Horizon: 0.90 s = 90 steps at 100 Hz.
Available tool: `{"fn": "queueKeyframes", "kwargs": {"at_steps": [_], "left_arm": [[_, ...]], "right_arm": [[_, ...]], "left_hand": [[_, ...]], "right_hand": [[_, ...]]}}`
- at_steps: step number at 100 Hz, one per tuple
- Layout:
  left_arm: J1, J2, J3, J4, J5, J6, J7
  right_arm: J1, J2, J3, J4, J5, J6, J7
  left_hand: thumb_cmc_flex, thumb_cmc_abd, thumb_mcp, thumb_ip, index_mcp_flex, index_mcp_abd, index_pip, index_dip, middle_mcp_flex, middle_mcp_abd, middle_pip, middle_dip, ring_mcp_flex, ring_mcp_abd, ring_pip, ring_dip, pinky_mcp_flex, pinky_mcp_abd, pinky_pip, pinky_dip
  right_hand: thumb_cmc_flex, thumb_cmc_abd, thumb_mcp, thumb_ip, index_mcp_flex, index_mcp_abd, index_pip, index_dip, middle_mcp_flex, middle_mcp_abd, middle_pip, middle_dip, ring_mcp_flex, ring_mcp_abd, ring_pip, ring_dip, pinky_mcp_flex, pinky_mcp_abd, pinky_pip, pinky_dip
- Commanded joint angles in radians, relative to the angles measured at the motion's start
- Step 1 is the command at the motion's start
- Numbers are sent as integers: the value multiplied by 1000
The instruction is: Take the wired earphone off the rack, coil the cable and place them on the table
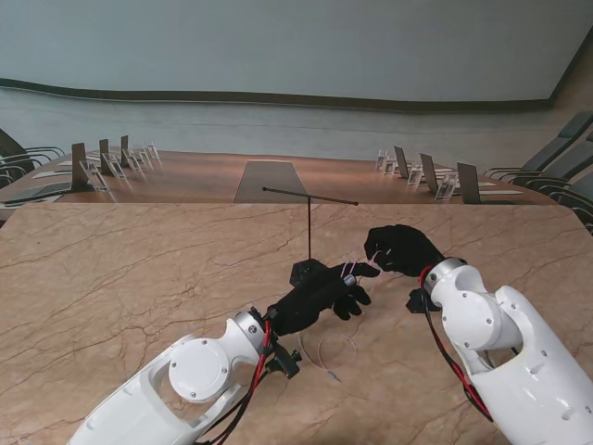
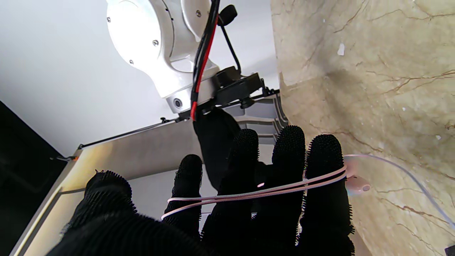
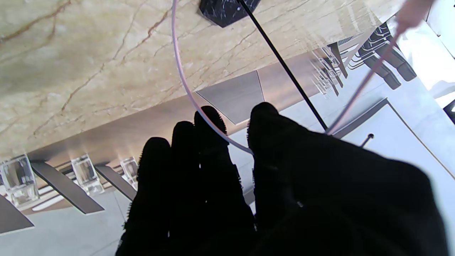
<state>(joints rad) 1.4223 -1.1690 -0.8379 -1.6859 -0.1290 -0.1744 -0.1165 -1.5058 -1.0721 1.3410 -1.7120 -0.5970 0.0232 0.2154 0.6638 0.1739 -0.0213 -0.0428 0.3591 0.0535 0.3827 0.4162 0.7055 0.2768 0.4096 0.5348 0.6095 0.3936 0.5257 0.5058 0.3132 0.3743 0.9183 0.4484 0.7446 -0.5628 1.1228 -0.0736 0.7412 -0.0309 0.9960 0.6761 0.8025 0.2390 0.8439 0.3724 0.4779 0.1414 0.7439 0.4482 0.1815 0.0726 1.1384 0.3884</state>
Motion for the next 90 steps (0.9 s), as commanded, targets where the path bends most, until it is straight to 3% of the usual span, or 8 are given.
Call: {"fn": "queueKeyframes", "kwargs": {"at_steps": [1,17,41,69,78,90], "left_arm": [[10,-4,3,8,7,3,4],[13,-5,4,17,10,8,8],[18,-6,1,21,24,10,19],[18,-4,-7,20,27,20,12],[17,-2,-11,16,30,22,8],[18,2,-19,8,34,20,3]], "right_arm": [[-7,4,10,-31,-12,-17,5],[-24,8,38,-69,-29,-56,16],[-44,13,67,-127,-33,-103,33],[-75,19,99,-214,-18,-176,60],[-88,21,113,-243,-13,-201,69],[-108,22,132,-279,-13,-232,69]], "left_hand": [[17,42,-21,-9,18,-3,34,19,15,6,28,19,0,19,18,18,-5,35,44,24],[16,41,-20,-9,57,13,77,59,22,-12,58,81,1,19,35,34,-22,42,57,37],[20,36,-20,-9,78,23,126,93,17,0,92,158,-5,13,66,71,-45,45,80,56],[-23,15,-21,-4,64,8,84,70,1,-9,32,134,-35,15,51,79,-56,43,84,63],[-26,15,-16,-2,56,3,65,60,1,-11,34,127,-35,16,61,86,-52,47,102,73],[-29,19,-17,-3,49,2,54,54,5,-9,38,126,-33,24,83,101,-46,51,119,83]], "right_hand": [[65,34,108,106,170,-114,207,92,11,60,5,0,19,2,21,12,-4,-6,29,5],[57,25,118,123,182,-113,205,90,18,58,2,-1,27,5,22,13,4,0,31,6],[50,5,137,135,199,-105,201,88,45,59,-2,-4,44,8,22,11,14,7,34,6],[43,-22,162,133,209,-103,193,83,97,75,2,-4,92,24,27,10,46,33,46,11],[46,-31,162,111,199,-114,189,80,124,99,45,8,126,41,60,24,68,70,74,24],[52,-3,132,100,164,-133,201,83,138,156,184,34,180,85,151,59,98,141,144,62]]}}
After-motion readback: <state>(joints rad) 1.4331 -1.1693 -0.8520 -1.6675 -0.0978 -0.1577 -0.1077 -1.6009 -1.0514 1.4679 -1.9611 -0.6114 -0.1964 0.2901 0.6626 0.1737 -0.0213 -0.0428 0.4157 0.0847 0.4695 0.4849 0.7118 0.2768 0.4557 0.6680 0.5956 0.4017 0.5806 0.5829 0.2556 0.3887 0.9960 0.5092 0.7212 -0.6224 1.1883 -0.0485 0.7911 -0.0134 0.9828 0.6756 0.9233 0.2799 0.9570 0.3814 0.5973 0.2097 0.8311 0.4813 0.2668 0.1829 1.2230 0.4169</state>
